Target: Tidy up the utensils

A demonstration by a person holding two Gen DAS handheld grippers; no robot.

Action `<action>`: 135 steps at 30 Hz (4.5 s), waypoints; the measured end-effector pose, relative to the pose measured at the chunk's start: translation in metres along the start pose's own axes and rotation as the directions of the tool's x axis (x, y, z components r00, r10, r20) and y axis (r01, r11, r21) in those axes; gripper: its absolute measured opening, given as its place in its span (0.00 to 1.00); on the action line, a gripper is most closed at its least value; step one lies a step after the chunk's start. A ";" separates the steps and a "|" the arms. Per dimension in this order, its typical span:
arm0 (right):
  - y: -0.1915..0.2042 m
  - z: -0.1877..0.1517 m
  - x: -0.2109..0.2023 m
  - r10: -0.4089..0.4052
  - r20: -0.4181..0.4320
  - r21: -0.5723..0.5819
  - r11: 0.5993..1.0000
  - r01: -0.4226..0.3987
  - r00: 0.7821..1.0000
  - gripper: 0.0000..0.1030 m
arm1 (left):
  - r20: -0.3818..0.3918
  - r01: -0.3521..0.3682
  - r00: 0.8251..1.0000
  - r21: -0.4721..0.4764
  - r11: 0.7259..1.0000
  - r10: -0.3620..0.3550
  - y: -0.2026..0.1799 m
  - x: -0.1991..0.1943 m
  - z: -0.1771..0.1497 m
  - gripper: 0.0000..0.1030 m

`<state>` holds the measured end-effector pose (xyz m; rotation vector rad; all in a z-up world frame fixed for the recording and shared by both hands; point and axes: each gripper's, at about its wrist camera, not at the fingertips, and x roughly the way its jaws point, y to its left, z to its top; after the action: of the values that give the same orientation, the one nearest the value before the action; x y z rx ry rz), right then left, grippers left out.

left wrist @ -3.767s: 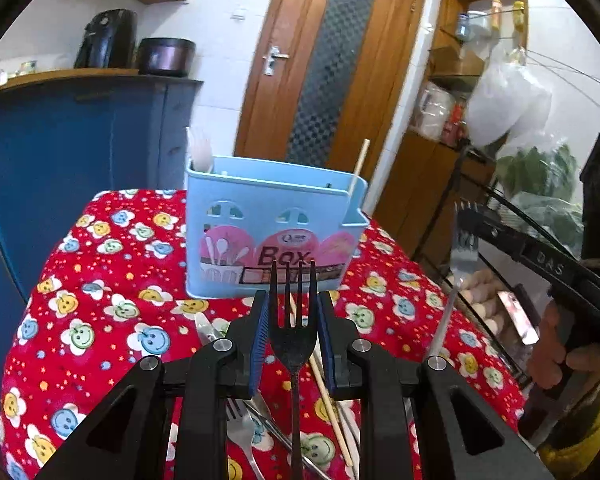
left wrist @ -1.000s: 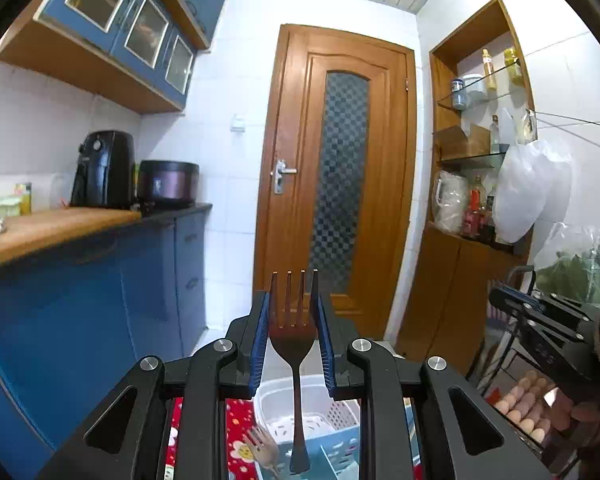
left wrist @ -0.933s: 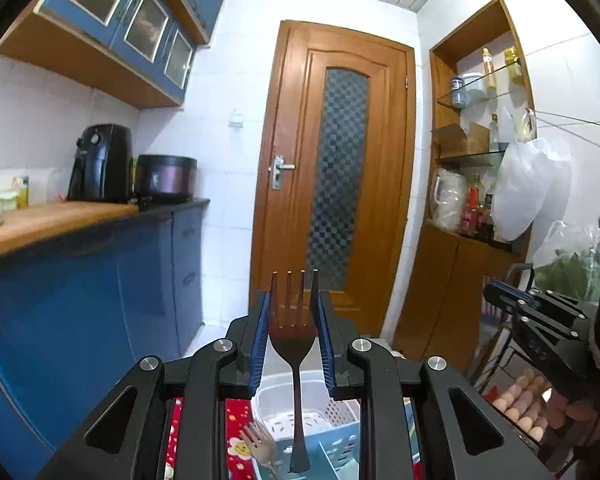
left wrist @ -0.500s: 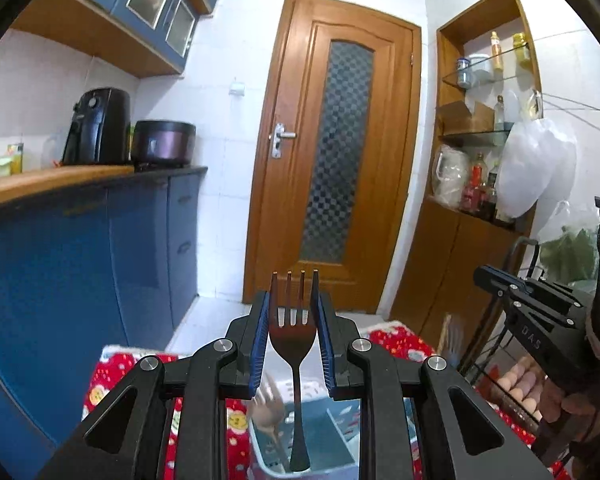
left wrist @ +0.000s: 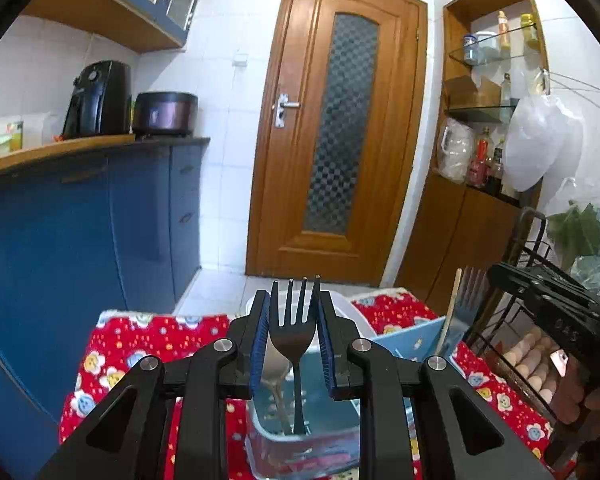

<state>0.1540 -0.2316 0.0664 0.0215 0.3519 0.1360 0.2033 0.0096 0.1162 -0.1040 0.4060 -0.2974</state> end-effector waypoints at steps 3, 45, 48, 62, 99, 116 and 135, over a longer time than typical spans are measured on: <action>0.000 -0.003 -0.005 0.017 -0.011 0.004 1.000 -0.017 1.000 0.04 | -0.018 -0.010 1.000 -0.008 1.000 0.010 -0.001 -0.001 -0.001 0.27; 0.025 -0.113 -0.055 0.183 -0.301 0.121 0.981 -0.152 0.936 0.15 | -0.220 -0.068 0.974 -0.067 0.995 0.051 -0.006 -0.103 -0.073 0.43; 0.024 -0.122 -0.053 0.185 -0.327 0.124 0.981 -0.152 0.927 0.16 | -0.250 -0.081 0.966 -0.073 0.994 0.060 -0.005 -0.100 -0.083 0.43; 0.025 -0.161 -0.044 0.190 -0.467 0.097 0.982 -0.163 0.864 0.21 | -0.403 -0.108 0.914 -0.117 0.987 0.052 0.000 -0.088 -0.136 0.43; 0.037 -0.175 -0.031 0.105 -0.557 -0.047 0.986 -0.157 0.824 0.08 | -0.577 -0.101 0.815 -0.034 0.994 0.063 -0.025 -0.080 -0.183 0.43; 0.012 -0.166 -0.021 0.107 -0.634 -0.029 0.986 -0.161 0.766 0.08 | -0.582 -0.146 0.809 -0.067 0.987 0.080 -0.005 -0.063 -0.176 0.44; 0.008 -0.154 0.010 0.176 -0.719 0.015 0.971 -0.239 0.673 0.10 | -0.615 -0.093 0.789 -0.116 0.989 0.002 -0.008 -0.044 -0.170 0.13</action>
<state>0.1089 -0.2222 -0.0817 -0.0769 1.1430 0.3923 0.0943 0.0089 -0.0212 -0.1337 1.0845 -0.2465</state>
